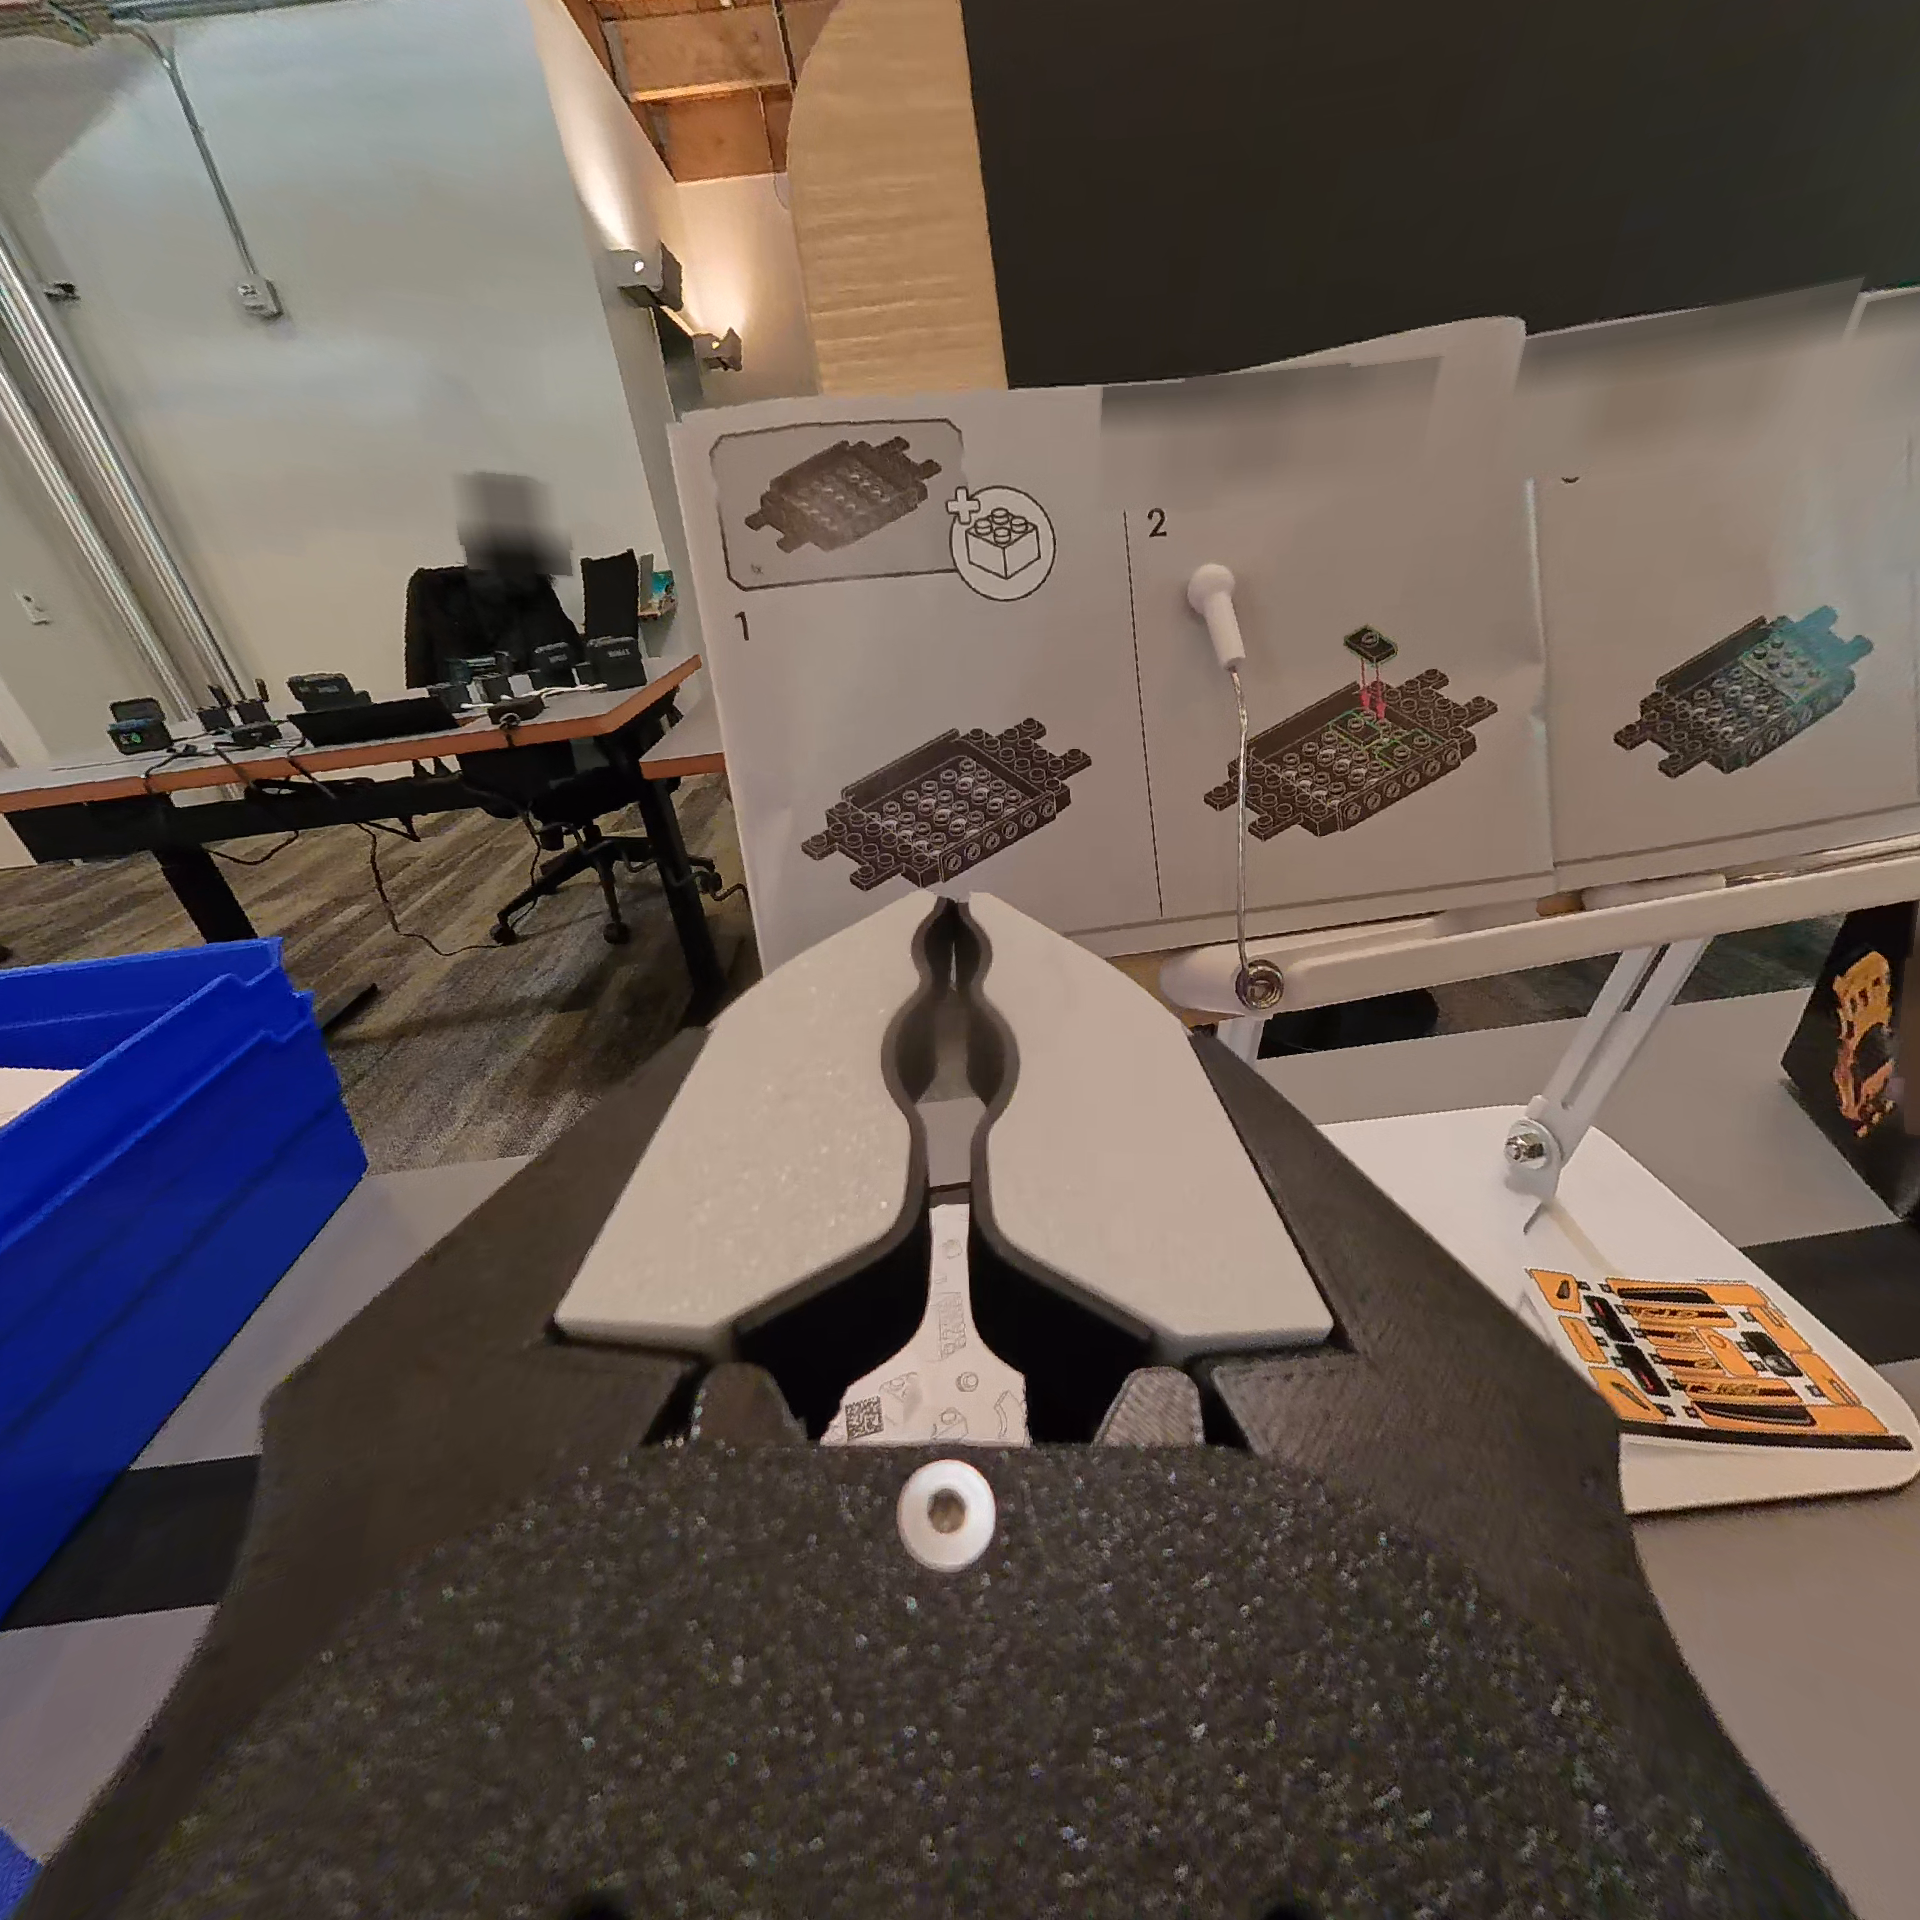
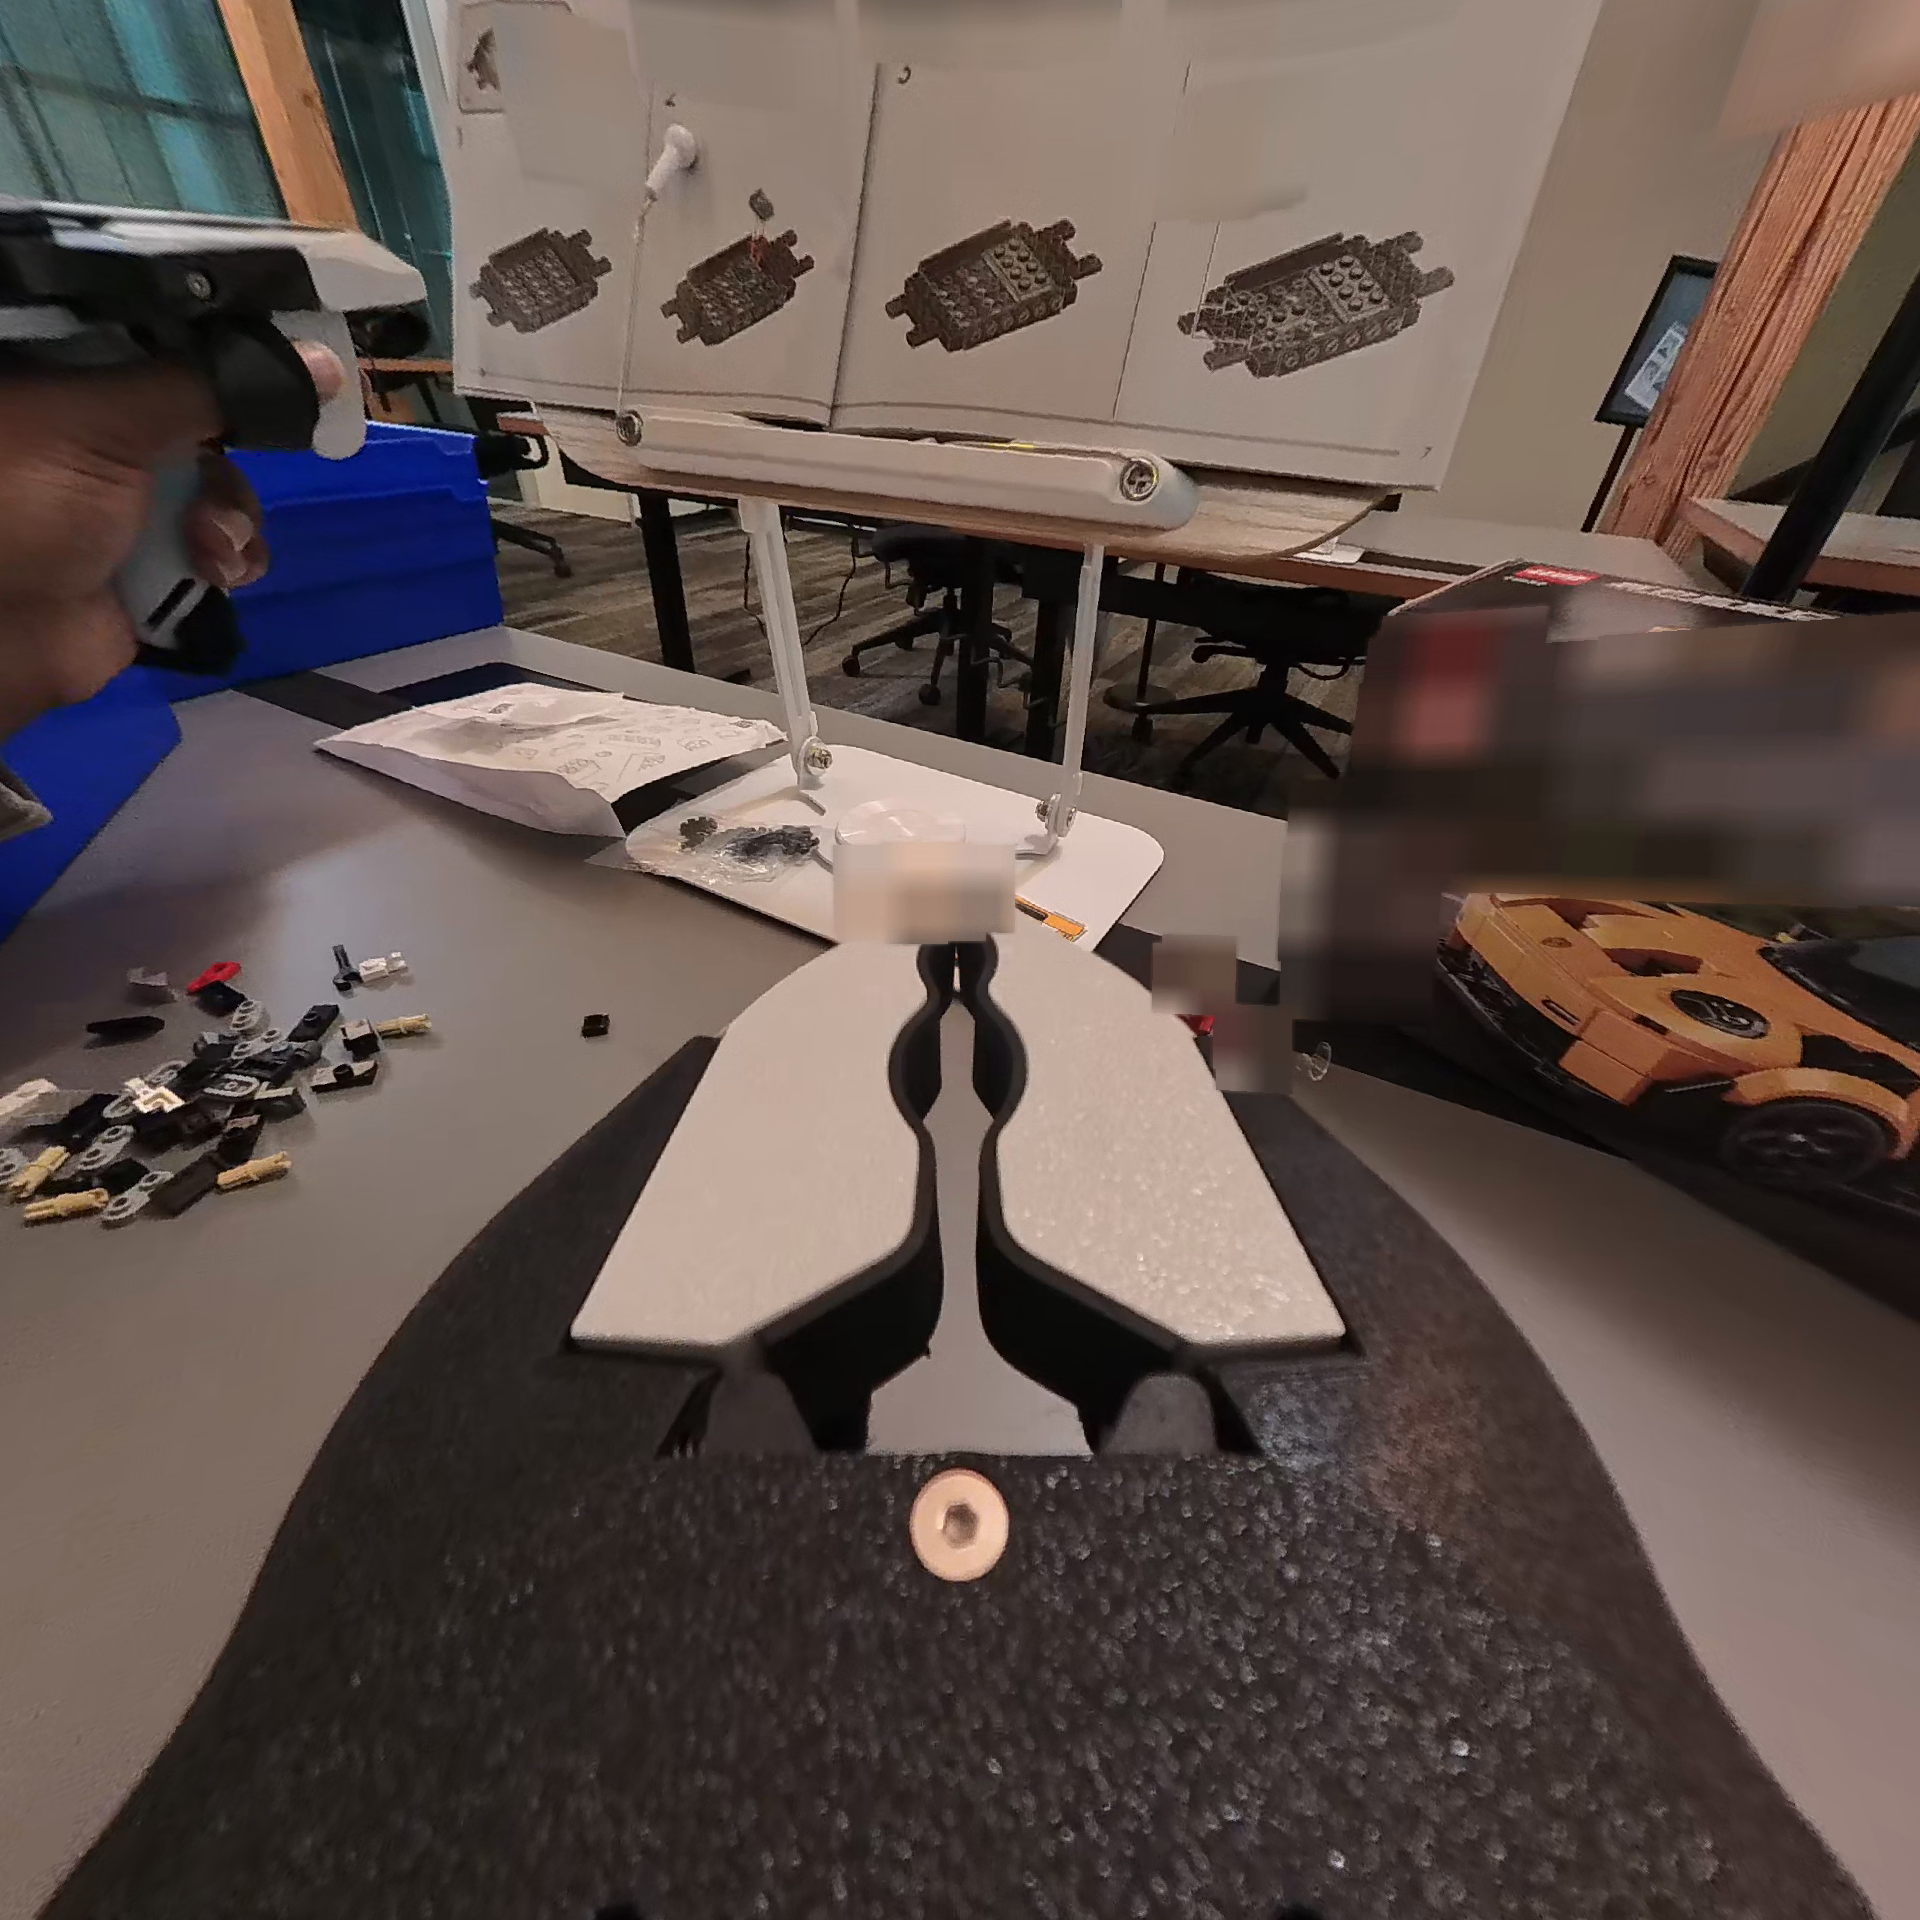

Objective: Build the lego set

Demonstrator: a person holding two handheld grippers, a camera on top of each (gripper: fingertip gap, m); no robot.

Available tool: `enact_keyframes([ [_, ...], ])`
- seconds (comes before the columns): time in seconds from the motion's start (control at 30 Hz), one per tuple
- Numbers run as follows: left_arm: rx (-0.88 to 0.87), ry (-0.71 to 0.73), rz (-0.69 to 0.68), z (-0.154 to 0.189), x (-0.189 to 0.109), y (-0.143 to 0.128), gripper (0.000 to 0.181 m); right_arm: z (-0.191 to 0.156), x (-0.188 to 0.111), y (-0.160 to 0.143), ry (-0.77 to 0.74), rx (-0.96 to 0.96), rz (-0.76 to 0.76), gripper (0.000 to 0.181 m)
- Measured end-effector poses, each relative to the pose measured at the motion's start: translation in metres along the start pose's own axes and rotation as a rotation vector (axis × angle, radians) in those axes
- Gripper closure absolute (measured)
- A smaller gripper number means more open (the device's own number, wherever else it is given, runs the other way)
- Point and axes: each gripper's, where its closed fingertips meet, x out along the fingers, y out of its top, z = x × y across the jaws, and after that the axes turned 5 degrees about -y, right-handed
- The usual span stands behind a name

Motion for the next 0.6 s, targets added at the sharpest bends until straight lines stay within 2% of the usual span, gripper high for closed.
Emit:
enact_keyframes([
  [0.17, 0.007, -0.011, -0.002, 0.003, -0.001, 0.000, 0.181, 0.007, -0.004, 0.012, -0.026, -0.003, 0.032, 0.181],
  [0.27, 0.007, -0.029, 0.008, 0.008, -0.003, 0.005, 0.181, 0.020, -0.014, 0.038, -0.013, -0.093, 0.055, 0.181],
  [0.33, -0.002, -0.045, 0.017, 0.011, -0.005, 0.010, 0.181, 0.033, -0.028, 0.053, 0.051, -0.243, -0.010, 0.178],
  [0.4, -0.008, -0.061, 0.037, 0.014, -0.008, 0.019, 0.181, 0.044, -0.052, 0.059, 0.157, -0.304, -0.112, 0.165],
  [0.5, -0.018, -0.082, 0.066, 0.019, -0.014, 0.031, 0.181, 0.063, -0.092, 0.044, 0.253, -0.330, -0.276, 0.146],
  [0.6, -0.021, -0.103, 0.086, 0.027, -0.018, 0.039, 0.181, 0.074, -0.127, -0.003, 0.374, -0.394, -0.461, 0.136],
])
